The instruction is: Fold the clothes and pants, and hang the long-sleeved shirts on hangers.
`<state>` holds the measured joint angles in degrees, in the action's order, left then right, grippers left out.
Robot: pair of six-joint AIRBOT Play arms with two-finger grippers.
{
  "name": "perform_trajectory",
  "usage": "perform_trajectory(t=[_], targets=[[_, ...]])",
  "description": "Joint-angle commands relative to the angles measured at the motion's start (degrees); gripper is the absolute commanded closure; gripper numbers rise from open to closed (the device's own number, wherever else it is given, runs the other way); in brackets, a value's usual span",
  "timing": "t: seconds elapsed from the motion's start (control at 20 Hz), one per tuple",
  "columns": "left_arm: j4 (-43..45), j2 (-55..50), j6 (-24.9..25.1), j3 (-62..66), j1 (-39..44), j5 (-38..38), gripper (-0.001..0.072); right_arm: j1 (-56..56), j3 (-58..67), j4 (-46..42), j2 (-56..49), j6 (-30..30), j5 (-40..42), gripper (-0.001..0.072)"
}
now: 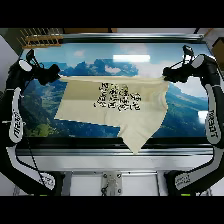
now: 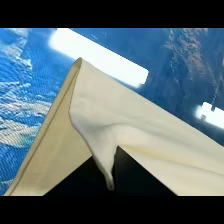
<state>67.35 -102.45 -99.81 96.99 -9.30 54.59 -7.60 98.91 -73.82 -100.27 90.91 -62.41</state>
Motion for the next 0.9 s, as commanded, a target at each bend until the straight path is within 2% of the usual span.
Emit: perform_trajectory(t=[0.0, 0.2, 0.45, 0.5, 0.55, 0.6, 0.75, 0.85], targets=[[0.4, 2.0, 0.0, -7.4, 0.0, -3.5, 0.0703, 1.2, -7.1, -3.5, 3.0, 0.0, -0.3, 0.0701], [0.4, 3.1, 0.0, -15.9, 0.0, -7.9, 0.0704, 2.4, -19.5, -3.6, 6.8, 0.0, 1.1, 0.0699], [0.2, 3.1, 0.0, -19.9, 0.0, -9.5, 0.0688, 3.0, -24.1, -0.6, 6.9, 0.0, 1.1, 0.068], [0.0, 3.5, 0.0, -19.8, -0.1, -9.5, 0.0414, 3.0, -24.1, 0.6, 7.2, -0.2, 1.1, 0.0502], [0.1, 4.3, 0.0, -19.7, -0.1, -9.5, 0.0166, 2.8, -24.0, 1.7, 8.0, -1.0, 1.1, 0.0205], [0.1, 5.9, 0.0, -19.7, -0.5, -9.6, 0.0137, 2.5, -23.9, 1.8, 9.4, -1.0, 1.1, 0.0156], [1.8, 12.3, -0.1, -20.3, -2.9, -5.4, 0.0137, 0.3, -24.1, -0.1, 17.8, -1.1, 0.3, 0.0156], [4.9, 17.5, -0.6, -25.2, -4.7, -3.3, 0.0137, -1.3, -25.7, -0.8, 24.9, -1.1, -1.3, 0.0156]])
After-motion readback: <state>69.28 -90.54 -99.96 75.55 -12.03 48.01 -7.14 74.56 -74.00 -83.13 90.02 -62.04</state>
